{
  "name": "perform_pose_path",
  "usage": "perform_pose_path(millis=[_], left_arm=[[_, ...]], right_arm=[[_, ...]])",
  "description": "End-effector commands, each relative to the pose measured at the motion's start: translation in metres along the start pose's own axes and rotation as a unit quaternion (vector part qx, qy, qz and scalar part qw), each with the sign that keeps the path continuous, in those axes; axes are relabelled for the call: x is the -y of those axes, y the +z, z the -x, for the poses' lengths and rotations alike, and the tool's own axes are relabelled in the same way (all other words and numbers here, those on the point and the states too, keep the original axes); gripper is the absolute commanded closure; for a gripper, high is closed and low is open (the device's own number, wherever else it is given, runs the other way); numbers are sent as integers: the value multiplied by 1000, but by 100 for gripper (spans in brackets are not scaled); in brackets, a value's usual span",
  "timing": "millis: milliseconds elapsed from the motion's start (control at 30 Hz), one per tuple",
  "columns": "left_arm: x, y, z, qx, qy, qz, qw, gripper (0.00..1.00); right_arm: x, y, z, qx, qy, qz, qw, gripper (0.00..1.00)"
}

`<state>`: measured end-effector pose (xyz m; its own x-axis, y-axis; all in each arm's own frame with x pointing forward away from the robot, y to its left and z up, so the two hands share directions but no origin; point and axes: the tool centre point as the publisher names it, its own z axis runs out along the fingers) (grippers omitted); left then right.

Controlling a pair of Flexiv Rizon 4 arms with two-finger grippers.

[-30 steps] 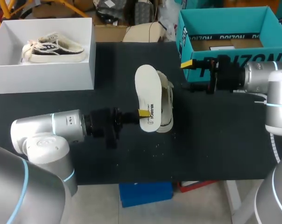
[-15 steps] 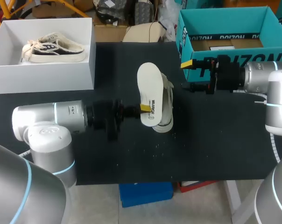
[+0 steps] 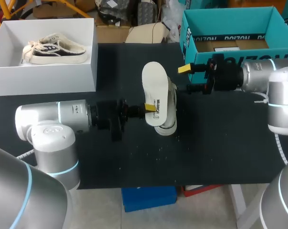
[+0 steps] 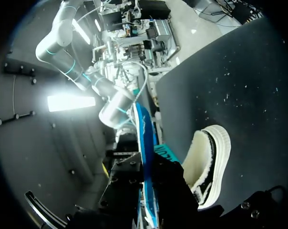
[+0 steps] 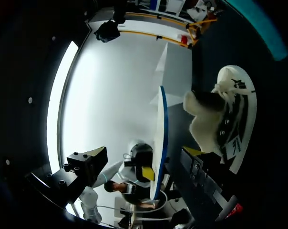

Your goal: Take the shoe out of the shoebox, open the shoe tongue, remove and reinsert the insole, then place the shoe into the shoebox

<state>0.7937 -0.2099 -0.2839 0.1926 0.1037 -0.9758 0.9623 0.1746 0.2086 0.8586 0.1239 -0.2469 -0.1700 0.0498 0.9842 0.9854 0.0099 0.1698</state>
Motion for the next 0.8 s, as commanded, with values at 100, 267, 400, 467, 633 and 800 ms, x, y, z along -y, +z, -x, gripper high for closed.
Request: perform_pose_path(millis=[100,267,400,467,633,800], left_arm=[[0,1,0,-2,1,2,1000,100],[0,1,0,-2,1,2,1000,100],[0,1,0,-2,1,2,1000,100],[0,1,0,-2,1,2,1000,100],[0,1,0,-2,1,2,1000,100],[0,1,0,-2,1,2,1000,100]], right_arm=[[-11,25,17,-12,3,-61,998,3],[-3,45,19,-22,-1,-79,997,25],[4,56,21,-22,-1,-89,996,46],[6,61,21,-22,0,-93,995,51],[12,70,19,-20,-6,-101,995,52],[16,71,21,-19,-8,-103,995,57]])
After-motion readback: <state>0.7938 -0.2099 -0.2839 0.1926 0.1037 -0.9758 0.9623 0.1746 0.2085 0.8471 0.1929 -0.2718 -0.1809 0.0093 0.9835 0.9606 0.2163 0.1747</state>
